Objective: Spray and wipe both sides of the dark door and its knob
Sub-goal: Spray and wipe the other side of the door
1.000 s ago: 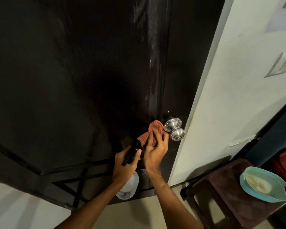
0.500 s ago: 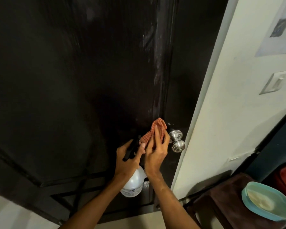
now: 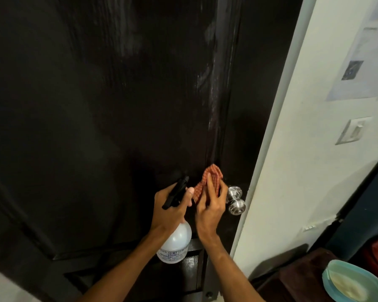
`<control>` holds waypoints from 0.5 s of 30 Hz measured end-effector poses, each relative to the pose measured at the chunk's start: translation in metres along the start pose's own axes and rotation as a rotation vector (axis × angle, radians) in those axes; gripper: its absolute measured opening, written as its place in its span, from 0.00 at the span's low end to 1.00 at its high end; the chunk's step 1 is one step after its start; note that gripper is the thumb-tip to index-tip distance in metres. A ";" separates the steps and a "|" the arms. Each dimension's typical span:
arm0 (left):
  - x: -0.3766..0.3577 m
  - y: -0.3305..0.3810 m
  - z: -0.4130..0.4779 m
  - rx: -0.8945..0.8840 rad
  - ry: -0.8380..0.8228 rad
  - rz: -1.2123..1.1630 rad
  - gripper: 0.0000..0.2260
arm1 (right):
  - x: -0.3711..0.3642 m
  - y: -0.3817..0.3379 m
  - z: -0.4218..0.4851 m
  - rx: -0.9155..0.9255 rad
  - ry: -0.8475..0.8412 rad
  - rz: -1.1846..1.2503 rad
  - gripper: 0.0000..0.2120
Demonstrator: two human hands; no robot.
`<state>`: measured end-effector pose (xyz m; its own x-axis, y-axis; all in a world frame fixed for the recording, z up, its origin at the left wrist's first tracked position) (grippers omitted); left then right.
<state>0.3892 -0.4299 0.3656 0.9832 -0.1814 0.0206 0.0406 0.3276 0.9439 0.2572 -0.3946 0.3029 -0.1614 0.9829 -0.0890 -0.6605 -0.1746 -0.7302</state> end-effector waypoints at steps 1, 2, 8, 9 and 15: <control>0.000 0.003 0.001 0.002 -0.002 -0.003 0.07 | 0.002 0.001 -0.001 -0.009 -0.003 0.004 0.26; 0.000 0.005 0.000 0.001 -0.006 -0.006 0.06 | 0.004 -0.001 0.002 -0.014 0.005 0.007 0.27; 0.001 0.014 0.008 -0.034 -0.017 0.001 0.07 | -0.010 -0.027 0.035 0.062 0.022 0.023 0.23; 0.001 0.016 0.008 -0.040 -0.023 -0.001 0.07 | -0.007 -0.021 0.025 0.082 0.009 0.001 0.23; 0.004 0.040 0.015 -0.072 -0.029 -0.053 0.10 | -0.011 -0.046 0.036 0.361 -0.067 0.010 0.16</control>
<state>0.3918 -0.4318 0.4084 0.9739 -0.2262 -0.0182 0.1060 0.3824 0.9179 0.2634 -0.3990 0.3618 -0.2092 0.9770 -0.0416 -0.8731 -0.2058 -0.4420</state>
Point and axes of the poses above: each hand's wrist, its own z-axis towards the middle knuckle, its own x-axis out of the back of the hand, y = z × x, the point moved 4 cm from there along z, towards the middle knuckle, and after that the axes turned 15 degrees about y, right-handed, at the moved point
